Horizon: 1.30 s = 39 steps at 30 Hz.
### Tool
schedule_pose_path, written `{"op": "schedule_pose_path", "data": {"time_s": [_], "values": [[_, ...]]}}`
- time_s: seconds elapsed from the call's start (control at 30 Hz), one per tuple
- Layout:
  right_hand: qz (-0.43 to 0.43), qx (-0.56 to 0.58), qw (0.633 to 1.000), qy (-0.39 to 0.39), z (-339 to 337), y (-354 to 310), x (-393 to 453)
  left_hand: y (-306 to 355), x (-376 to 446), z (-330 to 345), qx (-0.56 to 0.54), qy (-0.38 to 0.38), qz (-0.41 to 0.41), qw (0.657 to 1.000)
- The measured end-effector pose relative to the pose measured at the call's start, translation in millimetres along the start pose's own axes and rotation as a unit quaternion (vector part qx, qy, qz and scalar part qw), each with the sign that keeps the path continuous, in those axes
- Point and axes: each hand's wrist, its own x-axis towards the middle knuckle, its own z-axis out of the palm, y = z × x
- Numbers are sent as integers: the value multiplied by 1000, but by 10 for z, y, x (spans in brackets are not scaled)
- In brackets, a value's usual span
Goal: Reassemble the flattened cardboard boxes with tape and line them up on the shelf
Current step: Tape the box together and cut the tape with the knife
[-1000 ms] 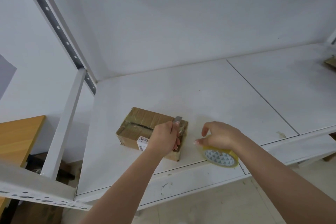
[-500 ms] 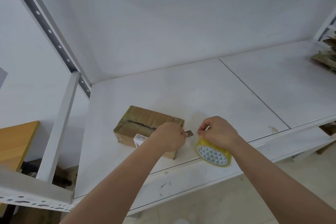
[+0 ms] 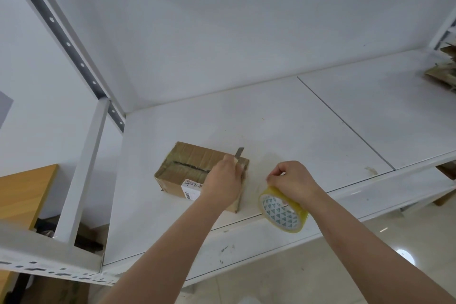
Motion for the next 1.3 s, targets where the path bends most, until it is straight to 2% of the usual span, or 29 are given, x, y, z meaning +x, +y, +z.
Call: {"op": "schedule_pose_path", "data": {"time_s": [0.13, 0.37, 0.5, 0.73, 0.83, 0.93, 1.0, 1.07, 1.13, 1.2, 1.23, 1.3], "values": [[24, 26, 999, -14, 17, 23, -9, 89, -27, 280, 120, 68, -43, 989], [49, 53, 997, -13, 98, 44, -55, 61, -25, 385, 158, 103, -30, 981], [59, 65, 996, -5, -52, 119, -122, 50, 7, 375, 149, 93, -32, 984], [21, 74, 996, 32, -294, 171, -220, 61, 29, 329, 176, 75, -13, 982], [-3, 114, 993, 32, -303, 109, -273, 7, 2, 211, 157, 45, 43, 986], [-26, 150, 988, 16, -342, 24, -330, -196, -77, 13, 124, -27, 125, 984], [-43, 167, 985, -4, -349, -43, -363, -368, -111, -104, 125, -45, 141, 981], [-66, 171, 983, -22, -325, -103, -383, -468, -125, -187, 67, -55, 127, 988], [-84, 180, 979, -31, -272, -166, -400, -466, -157, -253, -81, -21, 80, 993], [-98, 190, 976, -31, -213, -224, -416, -353, -223, -301, -245, 68, 29, 967], [-106, 193, 975, -32, -185, -251, -421, -268, -270, -299, -310, 90, 19, 946], [-125, 196, 972, -41, -130, -308, -428, -102, -353, -228, -376, 71, 21, 924]]}}
